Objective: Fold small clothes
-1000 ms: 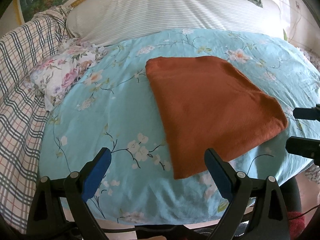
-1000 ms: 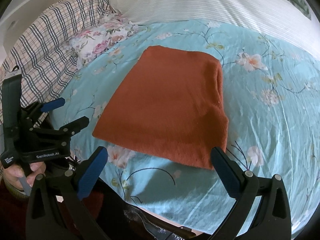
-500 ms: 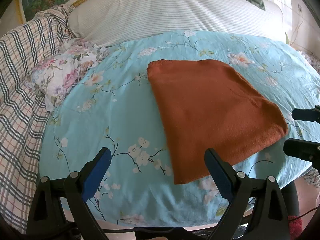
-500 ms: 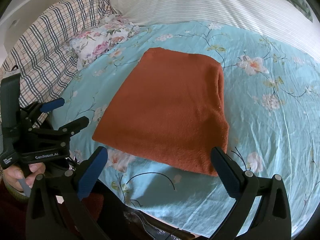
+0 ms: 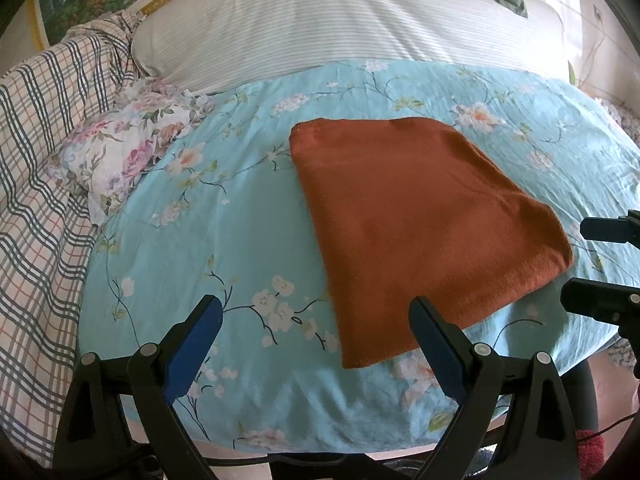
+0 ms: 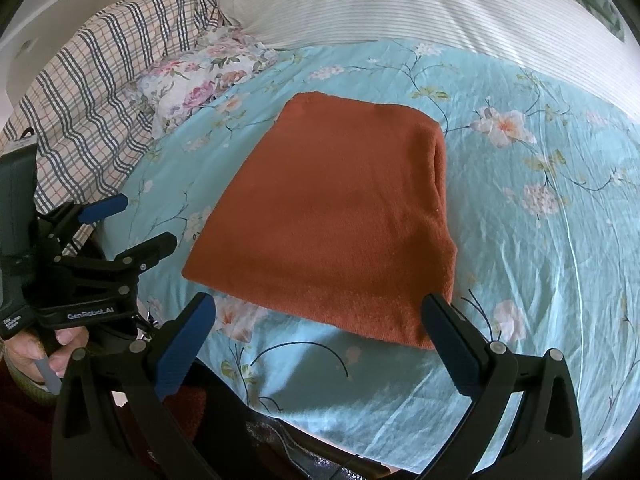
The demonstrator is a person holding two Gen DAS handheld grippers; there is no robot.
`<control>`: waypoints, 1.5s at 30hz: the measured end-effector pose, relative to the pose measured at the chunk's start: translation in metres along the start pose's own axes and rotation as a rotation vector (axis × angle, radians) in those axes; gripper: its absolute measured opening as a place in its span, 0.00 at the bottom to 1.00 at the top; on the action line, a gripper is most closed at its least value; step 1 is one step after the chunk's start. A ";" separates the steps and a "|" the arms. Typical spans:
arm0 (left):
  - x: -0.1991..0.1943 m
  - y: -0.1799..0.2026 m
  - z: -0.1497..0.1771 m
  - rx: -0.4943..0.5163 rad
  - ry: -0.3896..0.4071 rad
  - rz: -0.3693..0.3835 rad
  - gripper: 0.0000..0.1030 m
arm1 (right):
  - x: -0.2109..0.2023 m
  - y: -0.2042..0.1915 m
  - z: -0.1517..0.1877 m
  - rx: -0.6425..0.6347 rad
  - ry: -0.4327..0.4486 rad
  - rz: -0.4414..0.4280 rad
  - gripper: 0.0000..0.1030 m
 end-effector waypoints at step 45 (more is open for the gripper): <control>-0.002 -0.003 -0.007 0.006 0.017 -0.002 0.92 | -0.001 0.006 -0.010 -0.012 0.008 -0.001 0.99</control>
Point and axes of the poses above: each gripper's, at about its wrist camera, not at the fingertips, and x roughly the way its jaws point, y to its right, z to its underside, the point moved 8 cm from there along x, roughly the way its jaws point, and after that the axes turned 14 degrees about y, right-handed, at the moved point
